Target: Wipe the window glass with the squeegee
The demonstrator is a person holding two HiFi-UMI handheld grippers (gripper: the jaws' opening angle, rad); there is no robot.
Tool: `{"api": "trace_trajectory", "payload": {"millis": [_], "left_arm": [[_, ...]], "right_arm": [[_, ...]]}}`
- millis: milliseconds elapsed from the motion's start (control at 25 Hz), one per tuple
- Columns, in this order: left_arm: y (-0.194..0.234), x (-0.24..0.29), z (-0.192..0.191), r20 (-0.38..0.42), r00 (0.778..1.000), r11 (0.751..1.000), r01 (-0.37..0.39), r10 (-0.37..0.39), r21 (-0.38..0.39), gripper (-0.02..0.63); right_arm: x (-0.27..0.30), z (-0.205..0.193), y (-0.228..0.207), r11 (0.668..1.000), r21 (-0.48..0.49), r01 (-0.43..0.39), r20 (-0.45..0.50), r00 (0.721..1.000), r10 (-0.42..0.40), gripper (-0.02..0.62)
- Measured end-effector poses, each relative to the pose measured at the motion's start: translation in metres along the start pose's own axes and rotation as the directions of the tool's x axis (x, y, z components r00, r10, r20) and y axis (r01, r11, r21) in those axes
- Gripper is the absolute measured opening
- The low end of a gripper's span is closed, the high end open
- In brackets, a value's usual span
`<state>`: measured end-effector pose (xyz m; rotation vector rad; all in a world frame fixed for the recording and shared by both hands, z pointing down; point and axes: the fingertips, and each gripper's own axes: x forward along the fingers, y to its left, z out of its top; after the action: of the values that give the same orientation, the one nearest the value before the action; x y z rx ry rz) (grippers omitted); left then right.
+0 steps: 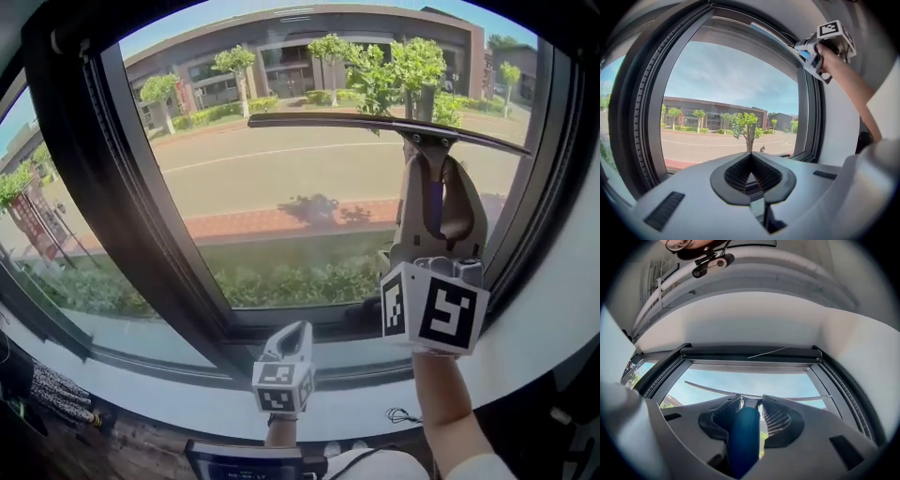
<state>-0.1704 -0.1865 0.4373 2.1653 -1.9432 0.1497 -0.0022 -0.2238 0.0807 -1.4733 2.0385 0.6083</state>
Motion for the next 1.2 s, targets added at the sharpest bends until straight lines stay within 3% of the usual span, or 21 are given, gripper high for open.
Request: {"api": "trace_trajectory", "payload": {"millis": [240,320,880,1040,1200], "left_arm": [[-0.014,0.008,0.020,0.045,0.999,1.000,0.013,-0.014,0.012,0.000],[-0.016,0.010,0.025,0.060,0.998,1.000,0.008,-0.009,0.010,0.000],[-0.014,0.016,0.042,0.092,0.996,1.000,-0.017,0.016,0.009,0.000],[-0.012,0.018,0.043,0.091,0.996,1.000,-0.021,0.020,0.015,0.000],[-0.007,0.021,0.046,0.092,0.996,1.000,-0.022,0.021,0.017,0.000]], "right_arm": [[0.074,0.064,-0.037,0.999,-0.034,-0.039,0.107,0.993,0.042,0.149],[0.099,0.073,-0.045,0.997,-0.048,-0.055,0.105,0.993,0.060,0.149],[0.172,0.070,-0.056,0.993,-0.048,-0.105,0.008,0.994,0.106,0.149],[0.174,0.065,-0.056,0.991,-0.099,-0.092,0.016,0.995,0.094,0.149],[0.176,0.064,-0.053,0.992,-0.088,-0.093,0.026,0.995,0.096,0.149]]}}
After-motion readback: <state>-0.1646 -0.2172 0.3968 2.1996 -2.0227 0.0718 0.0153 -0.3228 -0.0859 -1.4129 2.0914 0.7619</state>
